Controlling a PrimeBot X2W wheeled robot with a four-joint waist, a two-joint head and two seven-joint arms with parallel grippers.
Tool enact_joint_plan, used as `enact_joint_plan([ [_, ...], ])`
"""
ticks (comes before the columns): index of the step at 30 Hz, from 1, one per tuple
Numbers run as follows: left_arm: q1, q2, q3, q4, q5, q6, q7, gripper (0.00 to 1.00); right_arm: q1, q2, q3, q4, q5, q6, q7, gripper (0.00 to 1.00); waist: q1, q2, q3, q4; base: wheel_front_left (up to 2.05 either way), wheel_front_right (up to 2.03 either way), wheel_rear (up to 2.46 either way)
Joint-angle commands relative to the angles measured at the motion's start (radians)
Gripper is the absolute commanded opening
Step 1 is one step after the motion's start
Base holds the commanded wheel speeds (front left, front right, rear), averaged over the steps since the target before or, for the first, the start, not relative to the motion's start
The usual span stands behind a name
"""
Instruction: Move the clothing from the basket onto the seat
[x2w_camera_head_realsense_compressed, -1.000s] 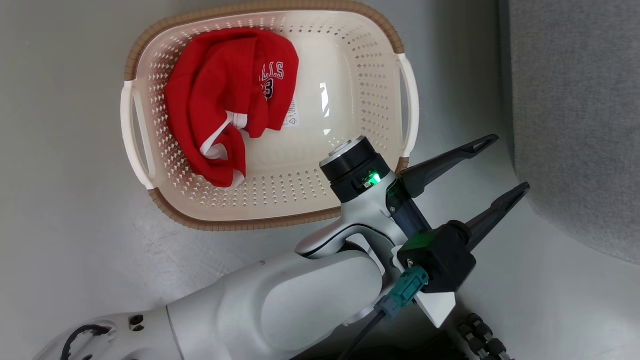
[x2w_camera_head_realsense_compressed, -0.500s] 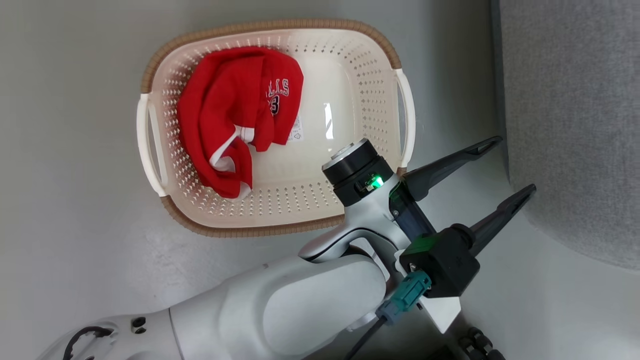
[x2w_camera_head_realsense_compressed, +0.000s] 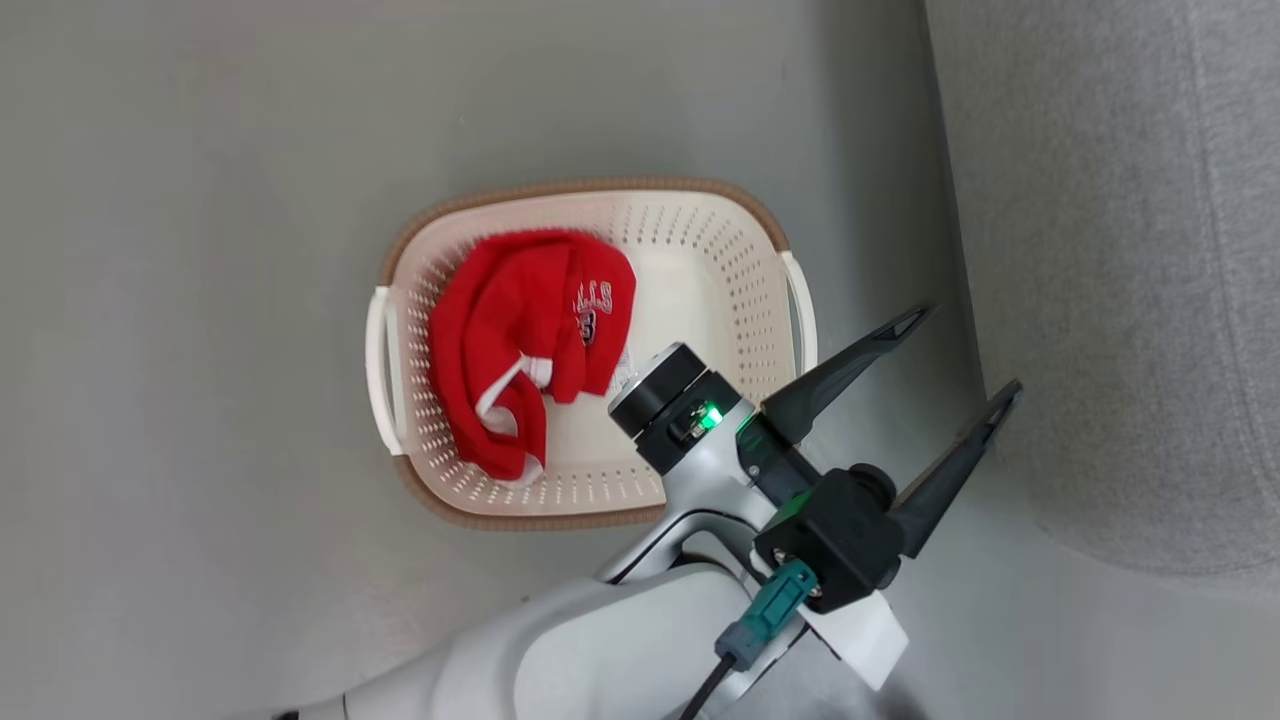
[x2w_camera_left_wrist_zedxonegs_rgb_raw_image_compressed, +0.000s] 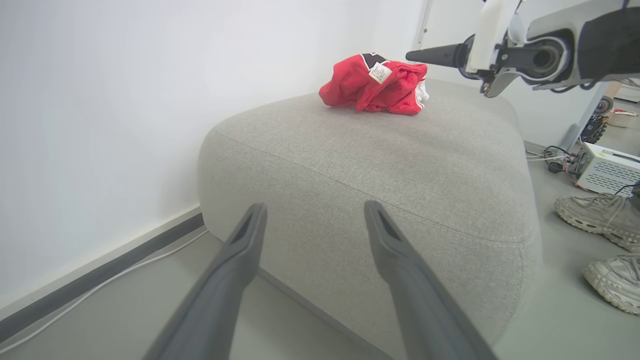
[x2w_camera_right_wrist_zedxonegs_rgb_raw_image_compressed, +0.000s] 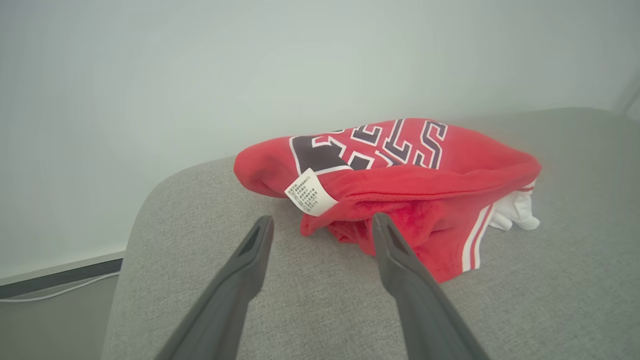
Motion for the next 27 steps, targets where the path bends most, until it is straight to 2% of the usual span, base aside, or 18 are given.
enact_joint_plan([
  [1,0.033,-0.010,0.028,-0.027,-0.008,0.005,-0.005,1.00,0.064,-0.046,0.004,-0.026,-0.006,0.003,-0.005,1.00,0.0000,0.0000,-0.070,0.025,0.00,0.00,0.00],
  [8,0.160,-0.010,0.135,-0.024,0.012,-0.009,-0.005,1.00,0.179,-0.009,-0.014,-0.138,-0.048,0.003,-0.005,1.00,0.0000,0.0000,-0.210,0.075,0.00,0.00,0.00],
  [11,0.222,-0.010,0.197,-0.022,0.025,-0.029,-0.005,1.00,0.227,0.021,-0.023,-0.183,-0.056,0.003,-0.005,1.00,0.0000,0.0000,-0.268,0.099,0.00,0.00,0.00],
  [16,0.326,-0.010,0.312,0.006,0.053,-0.082,-0.005,1.00,0.317,0.076,-0.033,-0.246,-0.091,0.003,-0.005,1.00,0.0000,0.0000,-0.368,0.133,0.00,0.00,0.00],
  [22,0.462,0.001,0.494,0.028,0.104,-0.158,-0.005,1.00,0.386,0.174,-0.007,-0.289,-0.162,0.003,-0.005,1.00,0.0000,0.0000,-0.476,0.149,0.00,0.00,0.00],
  [25,0.528,0.015,0.586,0.022,0.131,-0.180,-0.005,1.00,0.410,0.231,0.011,-0.308,-0.186,0.003,-0.005,1.00,0.0000,0.0000,-0.516,0.150,0.00,0.00,0.00],
  [27,0.549,0.019,0.616,0.019,0.139,-0.186,-0.005,1.00,0.418,0.246,0.020,-0.316,-0.197,0.003,-0.005,1.00,0.0000,0.0000,-0.527,0.151,0.00,0.00,0.00],
])
